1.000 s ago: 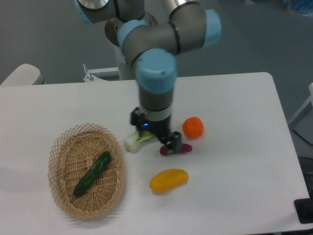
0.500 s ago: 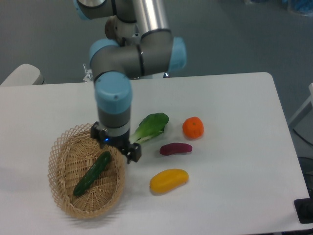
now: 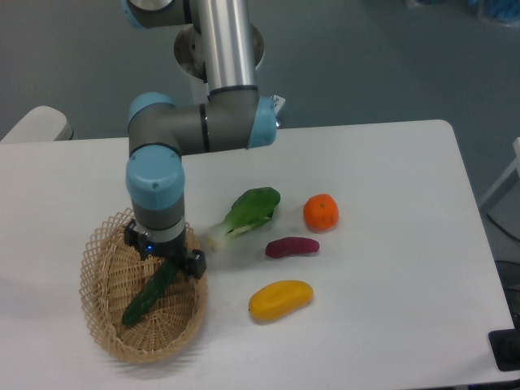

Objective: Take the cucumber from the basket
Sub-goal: 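Lower the gripper into the basket and close it on the cucumber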

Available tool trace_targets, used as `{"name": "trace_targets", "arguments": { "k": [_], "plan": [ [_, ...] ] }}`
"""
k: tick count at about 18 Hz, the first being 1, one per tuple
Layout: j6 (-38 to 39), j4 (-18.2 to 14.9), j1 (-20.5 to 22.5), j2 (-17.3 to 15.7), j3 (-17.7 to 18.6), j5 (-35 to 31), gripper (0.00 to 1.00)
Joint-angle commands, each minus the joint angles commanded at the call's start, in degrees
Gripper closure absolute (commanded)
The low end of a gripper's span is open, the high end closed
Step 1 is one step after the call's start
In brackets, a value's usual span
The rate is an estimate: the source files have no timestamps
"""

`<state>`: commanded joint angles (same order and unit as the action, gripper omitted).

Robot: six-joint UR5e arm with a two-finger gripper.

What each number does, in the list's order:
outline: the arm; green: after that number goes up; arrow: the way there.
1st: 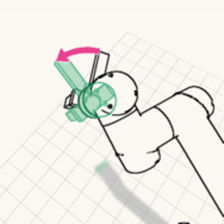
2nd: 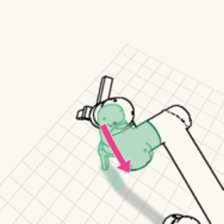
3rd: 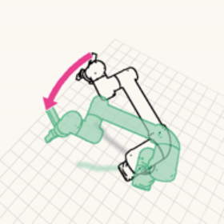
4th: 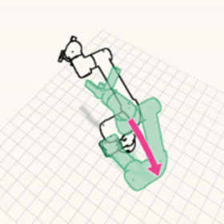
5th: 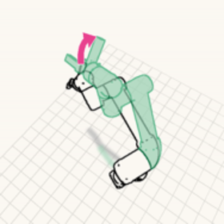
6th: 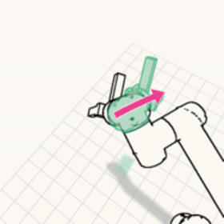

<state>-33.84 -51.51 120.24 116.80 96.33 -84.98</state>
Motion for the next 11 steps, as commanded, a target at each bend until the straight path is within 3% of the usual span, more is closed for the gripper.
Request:
{"name": "trace_targets", "arguments": {
  "k": [5,11],
  "plan": [
    [-2.6,1.0,-2.2,1.7,0.6,-3.9,0.0],
    [-3.7,1.1,-2.2,1.8,1.5,-4.0,0.0]
  ]
}}
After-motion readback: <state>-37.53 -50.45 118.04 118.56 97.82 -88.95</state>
